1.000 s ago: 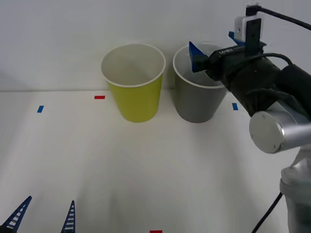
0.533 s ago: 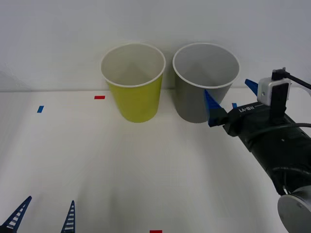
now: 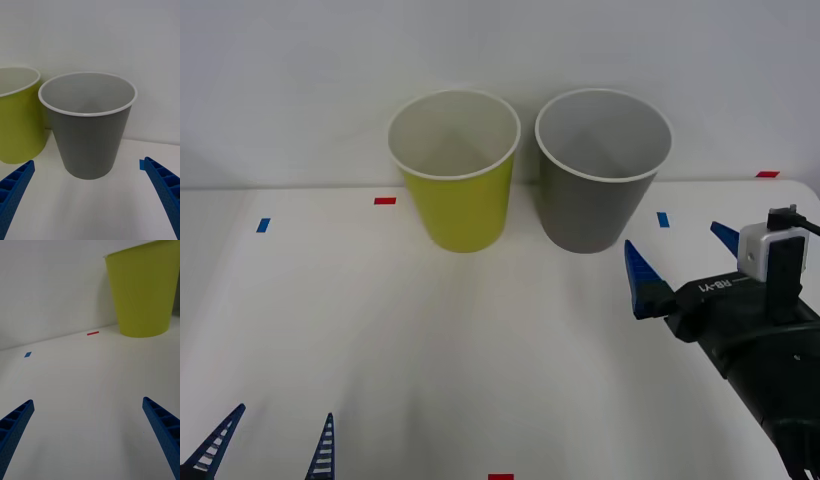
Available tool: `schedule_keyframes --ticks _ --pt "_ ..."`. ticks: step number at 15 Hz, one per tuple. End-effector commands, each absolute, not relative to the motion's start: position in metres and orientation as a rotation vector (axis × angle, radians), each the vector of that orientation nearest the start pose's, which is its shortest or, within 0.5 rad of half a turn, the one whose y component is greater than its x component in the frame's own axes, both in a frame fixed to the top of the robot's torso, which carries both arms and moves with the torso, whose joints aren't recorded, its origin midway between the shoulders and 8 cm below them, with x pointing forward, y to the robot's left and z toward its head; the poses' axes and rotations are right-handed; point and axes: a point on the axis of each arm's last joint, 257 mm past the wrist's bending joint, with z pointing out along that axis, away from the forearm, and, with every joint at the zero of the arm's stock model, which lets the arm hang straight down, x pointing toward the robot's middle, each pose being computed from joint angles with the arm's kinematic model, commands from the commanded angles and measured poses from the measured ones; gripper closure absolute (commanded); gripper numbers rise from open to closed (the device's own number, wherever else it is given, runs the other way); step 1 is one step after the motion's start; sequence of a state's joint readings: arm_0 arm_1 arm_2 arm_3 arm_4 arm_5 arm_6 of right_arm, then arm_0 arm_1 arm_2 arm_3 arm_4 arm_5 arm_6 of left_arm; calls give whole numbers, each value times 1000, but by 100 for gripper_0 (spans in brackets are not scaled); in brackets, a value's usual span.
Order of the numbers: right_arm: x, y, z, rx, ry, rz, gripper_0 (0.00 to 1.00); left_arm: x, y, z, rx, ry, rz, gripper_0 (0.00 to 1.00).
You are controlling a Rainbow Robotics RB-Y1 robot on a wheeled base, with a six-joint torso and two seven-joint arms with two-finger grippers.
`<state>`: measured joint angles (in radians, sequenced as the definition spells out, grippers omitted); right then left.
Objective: Put cans in the gray bin and PET bottles in the light green bin.
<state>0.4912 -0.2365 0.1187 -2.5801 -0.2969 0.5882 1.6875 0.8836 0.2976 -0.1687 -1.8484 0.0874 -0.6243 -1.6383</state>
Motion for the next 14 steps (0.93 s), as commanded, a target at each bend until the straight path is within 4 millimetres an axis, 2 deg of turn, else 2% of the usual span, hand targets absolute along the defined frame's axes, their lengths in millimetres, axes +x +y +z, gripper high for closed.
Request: schedule_keyframes --ticks 1,3,5,7,10,14 --pt "383 -195 -107 -208 1659 66 0 256 284 -281 156 1552 128 0" --pt "396 -195 -118 -217 1577 8 0 256 284 -281 156 1552 128 0" --pt "393 -203 -133 -209 1507 -41 0 256 284 -281 156 1552 128 0" --pt "377 -210 -156 -140 1486 -20 0 256 284 -281 156 1552 128 0" --pt "347 -220 -189 -158 1469 -61 0 256 284 -281 156 1552 128 0" --pt "306 -234 -215 -145 1426 -85 0 256 284 -281 156 1552 128 0"
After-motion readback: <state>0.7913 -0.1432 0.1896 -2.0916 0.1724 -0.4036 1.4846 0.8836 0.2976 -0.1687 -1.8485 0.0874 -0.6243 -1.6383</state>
